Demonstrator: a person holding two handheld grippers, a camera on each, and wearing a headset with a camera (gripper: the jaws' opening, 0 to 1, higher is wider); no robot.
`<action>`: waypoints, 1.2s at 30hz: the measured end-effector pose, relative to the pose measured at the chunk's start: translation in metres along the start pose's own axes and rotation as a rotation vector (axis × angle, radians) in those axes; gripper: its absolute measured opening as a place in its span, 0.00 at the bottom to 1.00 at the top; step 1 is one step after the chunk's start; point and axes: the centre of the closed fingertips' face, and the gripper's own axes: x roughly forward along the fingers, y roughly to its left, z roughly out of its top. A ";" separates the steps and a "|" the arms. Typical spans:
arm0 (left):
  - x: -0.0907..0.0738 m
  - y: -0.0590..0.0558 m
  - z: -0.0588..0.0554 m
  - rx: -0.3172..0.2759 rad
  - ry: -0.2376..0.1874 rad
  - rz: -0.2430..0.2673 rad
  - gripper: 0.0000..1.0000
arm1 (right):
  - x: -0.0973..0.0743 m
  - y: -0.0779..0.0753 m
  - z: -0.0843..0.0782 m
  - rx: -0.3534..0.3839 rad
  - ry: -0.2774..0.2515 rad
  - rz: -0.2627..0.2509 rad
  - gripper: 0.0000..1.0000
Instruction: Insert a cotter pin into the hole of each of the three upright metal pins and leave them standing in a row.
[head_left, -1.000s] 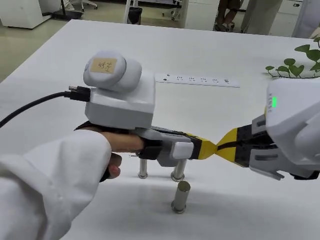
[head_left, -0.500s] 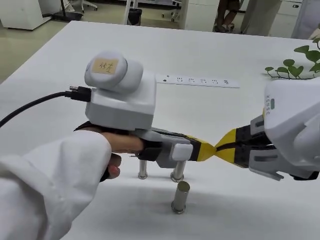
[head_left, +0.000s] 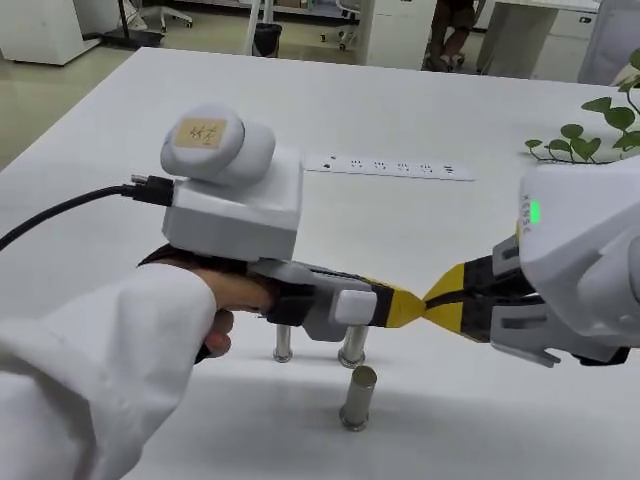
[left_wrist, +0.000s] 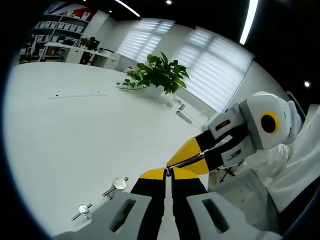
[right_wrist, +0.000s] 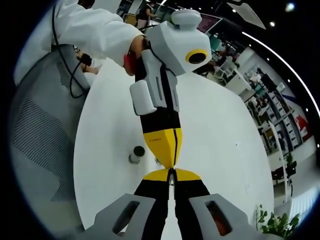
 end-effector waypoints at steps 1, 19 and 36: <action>0.000 0.000 0.000 0.000 0.000 0.001 0.00 | 0.000 0.000 0.000 -0.003 -0.001 -0.001 0.00; -0.010 0.005 -0.001 0.090 -0.003 0.045 0.00 | -0.003 -0.005 -0.011 0.071 -0.019 0.007 0.14; -0.024 -0.012 0.013 0.306 -0.070 0.001 0.00 | -0.006 0.004 -0.013 0.285 -0.176 0.191 0.16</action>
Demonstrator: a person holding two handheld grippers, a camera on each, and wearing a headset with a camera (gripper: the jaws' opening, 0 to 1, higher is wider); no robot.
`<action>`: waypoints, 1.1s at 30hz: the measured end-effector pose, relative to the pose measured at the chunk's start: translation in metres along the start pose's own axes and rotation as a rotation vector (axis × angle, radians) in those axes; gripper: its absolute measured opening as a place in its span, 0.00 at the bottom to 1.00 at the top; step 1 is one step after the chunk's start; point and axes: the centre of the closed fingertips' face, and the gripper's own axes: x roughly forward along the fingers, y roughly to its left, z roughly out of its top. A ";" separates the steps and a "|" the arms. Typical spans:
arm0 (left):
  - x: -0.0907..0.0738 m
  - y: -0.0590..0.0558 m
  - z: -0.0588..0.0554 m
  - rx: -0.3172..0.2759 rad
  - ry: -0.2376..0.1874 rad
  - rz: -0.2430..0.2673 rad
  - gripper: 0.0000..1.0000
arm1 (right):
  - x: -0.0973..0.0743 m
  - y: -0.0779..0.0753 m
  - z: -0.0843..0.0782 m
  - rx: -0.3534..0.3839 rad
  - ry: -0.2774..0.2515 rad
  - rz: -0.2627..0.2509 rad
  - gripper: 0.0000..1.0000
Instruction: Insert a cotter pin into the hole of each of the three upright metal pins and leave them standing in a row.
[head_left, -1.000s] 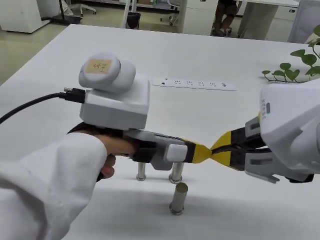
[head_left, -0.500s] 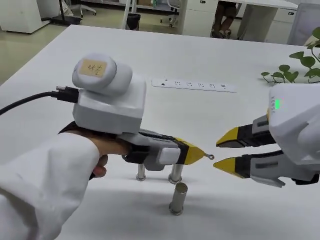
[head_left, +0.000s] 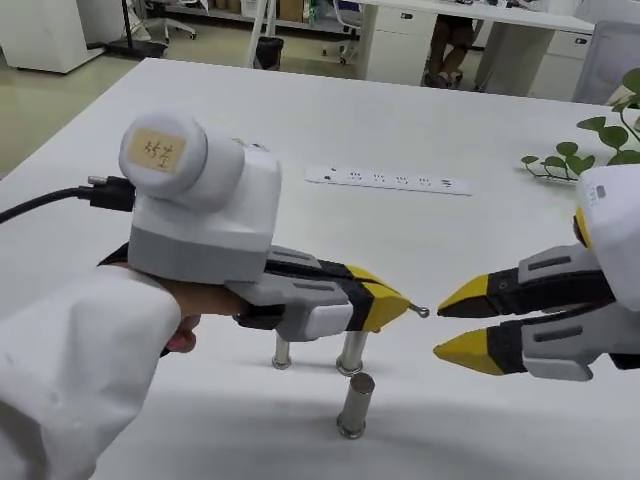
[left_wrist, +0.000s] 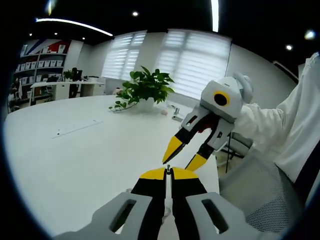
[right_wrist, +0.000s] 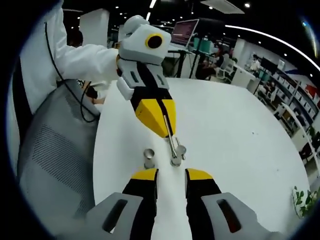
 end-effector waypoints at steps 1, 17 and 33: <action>0.000 -0.002 0.001 0.013 -0.002 -0.006 0.00 | 0.000 0.001 0.002 0.012 -0.012 0.007 0.16; -0.005 -0.020 0.011 0.141 -0.028 -0.084 0.00 | 0.004 0.024 0.022 0.079 -0.106 0.168 0.03; -0.005 -0.027 -0.002 0.213 0.037 -0.126 0.00 | -0.001 0.035 0.020 0.045 -0.094 0.218 0.00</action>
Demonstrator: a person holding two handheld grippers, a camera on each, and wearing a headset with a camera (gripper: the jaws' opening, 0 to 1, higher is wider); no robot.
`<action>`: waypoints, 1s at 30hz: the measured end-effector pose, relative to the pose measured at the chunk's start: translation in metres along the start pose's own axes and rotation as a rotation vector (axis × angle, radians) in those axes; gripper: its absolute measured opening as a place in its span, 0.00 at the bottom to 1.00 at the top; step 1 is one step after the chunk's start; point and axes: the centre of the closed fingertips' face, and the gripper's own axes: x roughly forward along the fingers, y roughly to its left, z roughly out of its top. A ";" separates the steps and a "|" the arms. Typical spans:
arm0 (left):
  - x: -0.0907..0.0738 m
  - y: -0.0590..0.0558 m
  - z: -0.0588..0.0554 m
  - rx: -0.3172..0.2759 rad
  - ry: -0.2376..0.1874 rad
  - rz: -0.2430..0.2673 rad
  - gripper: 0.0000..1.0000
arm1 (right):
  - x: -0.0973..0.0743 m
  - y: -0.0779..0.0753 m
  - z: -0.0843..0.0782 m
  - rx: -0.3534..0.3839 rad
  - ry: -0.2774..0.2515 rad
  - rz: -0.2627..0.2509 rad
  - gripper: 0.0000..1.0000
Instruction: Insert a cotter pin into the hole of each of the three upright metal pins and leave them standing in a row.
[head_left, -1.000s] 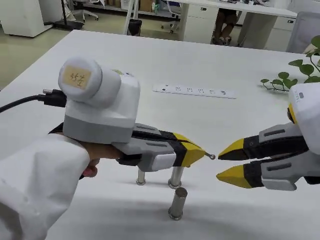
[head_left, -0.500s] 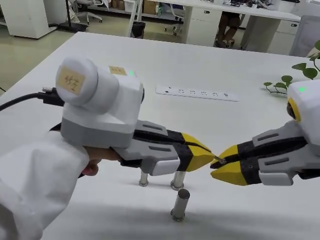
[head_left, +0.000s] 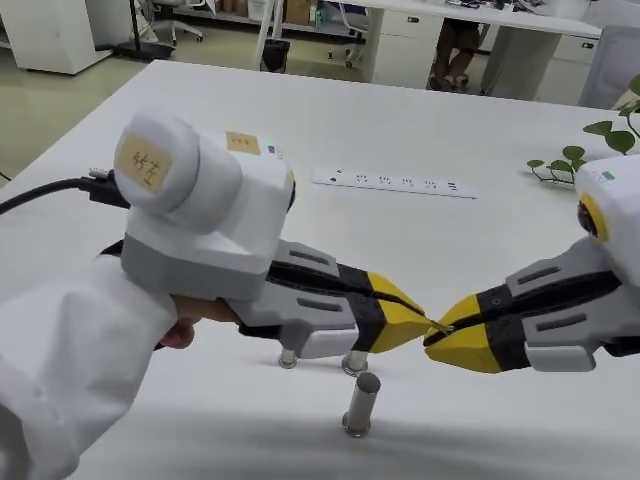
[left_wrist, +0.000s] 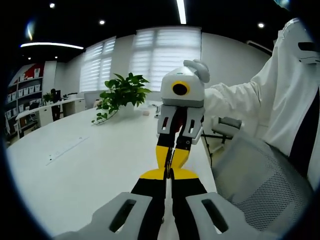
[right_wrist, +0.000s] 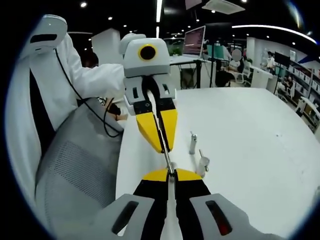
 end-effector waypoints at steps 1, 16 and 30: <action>0.000 0.000 -0.001 0.003 0.005 -0.001 0.00 | -0.001 0.001 0.000 -0.004 0.002 0.003 0.00; 0.006 -0.005 -0.013 0.016 0.030 -0.020 0.00 | 0.000 0.004 -0.007 -0.045 0.074 0.014 0.00; 0.003 0.004 -0.023 0.052 0.040 0.014 0.11 | 0.003 0.003 -0.010 -0.082 0.103 0.010 0.00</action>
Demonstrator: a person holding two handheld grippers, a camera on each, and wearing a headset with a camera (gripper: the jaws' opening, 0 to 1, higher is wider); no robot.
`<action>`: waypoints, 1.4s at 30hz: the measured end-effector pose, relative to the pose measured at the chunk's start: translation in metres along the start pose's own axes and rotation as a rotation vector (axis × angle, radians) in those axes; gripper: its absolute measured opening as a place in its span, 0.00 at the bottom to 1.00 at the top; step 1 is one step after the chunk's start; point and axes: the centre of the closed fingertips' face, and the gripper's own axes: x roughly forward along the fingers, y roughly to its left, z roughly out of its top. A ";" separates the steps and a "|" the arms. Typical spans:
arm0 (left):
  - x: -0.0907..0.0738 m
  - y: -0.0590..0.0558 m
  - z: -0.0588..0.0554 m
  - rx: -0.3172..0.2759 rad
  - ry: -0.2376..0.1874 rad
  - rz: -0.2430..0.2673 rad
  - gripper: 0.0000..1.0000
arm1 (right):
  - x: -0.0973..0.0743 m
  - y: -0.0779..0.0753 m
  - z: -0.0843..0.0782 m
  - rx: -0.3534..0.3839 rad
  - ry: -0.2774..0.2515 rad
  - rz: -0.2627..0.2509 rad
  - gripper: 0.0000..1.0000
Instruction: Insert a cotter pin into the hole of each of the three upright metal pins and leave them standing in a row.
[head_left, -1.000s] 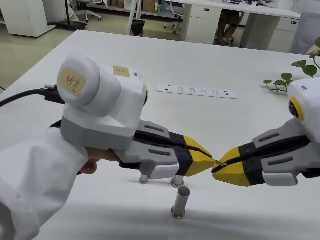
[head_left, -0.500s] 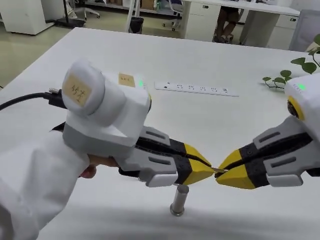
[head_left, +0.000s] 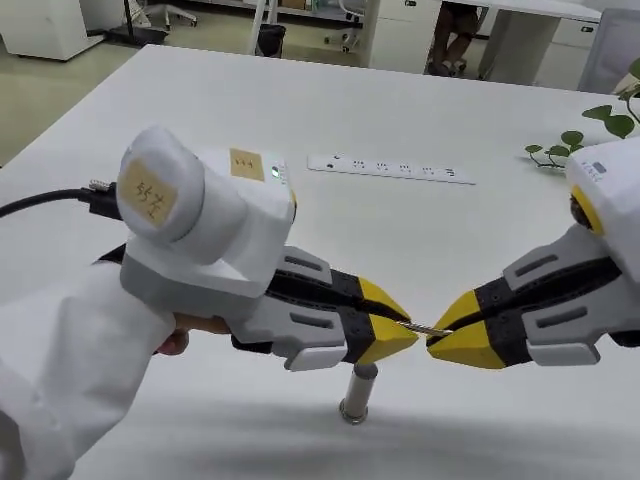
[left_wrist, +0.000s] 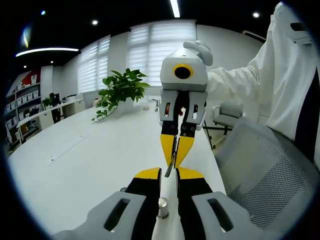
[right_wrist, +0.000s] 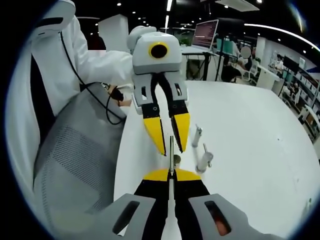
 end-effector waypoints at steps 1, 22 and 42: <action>-0.001 0.001 -0.002 0.001 0.000 0.004 0.16 | 0.001 -0.001 -0.003 0.005 0.009 0.001 0.00; 0.009 0.007 -0.055 -0.019 0.131 0.012 0.28 | 0.022 -0.008 -0.052 0.045 0.163 -0.022 0.00; 0.018 0.010 -0.069 0.004 0.189 -0.006 0.10 | 0.034 -0.001 -0.063 0.062 0.177 -0.017 0.00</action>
